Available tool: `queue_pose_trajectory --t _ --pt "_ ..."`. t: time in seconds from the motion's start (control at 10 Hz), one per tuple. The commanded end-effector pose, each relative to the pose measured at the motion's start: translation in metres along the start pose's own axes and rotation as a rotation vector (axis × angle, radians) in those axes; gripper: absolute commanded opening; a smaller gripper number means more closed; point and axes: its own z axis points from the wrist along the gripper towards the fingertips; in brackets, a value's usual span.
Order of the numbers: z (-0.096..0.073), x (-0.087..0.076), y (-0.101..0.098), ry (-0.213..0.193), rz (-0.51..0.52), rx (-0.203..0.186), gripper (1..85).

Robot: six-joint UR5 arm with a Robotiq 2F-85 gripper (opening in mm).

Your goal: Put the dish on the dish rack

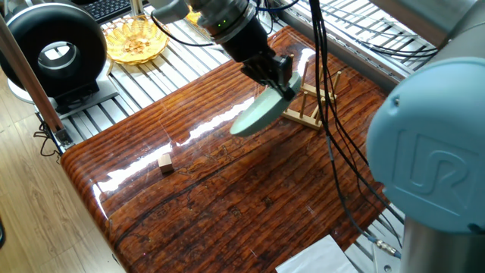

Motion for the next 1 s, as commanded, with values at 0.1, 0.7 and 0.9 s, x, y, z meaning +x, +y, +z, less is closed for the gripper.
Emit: queue_pose_trajectory --t 0.1,0.7,0.9 --pt "0.006 0.012 0.004 0.019 -0.063 -0.047 1.0" --pt "0.009 0.023 0.013 0.042 -0.077 -0.081 1.0" --pt "0.009 0.02 0.022 0.025 -0.095 -0.116 1.0"
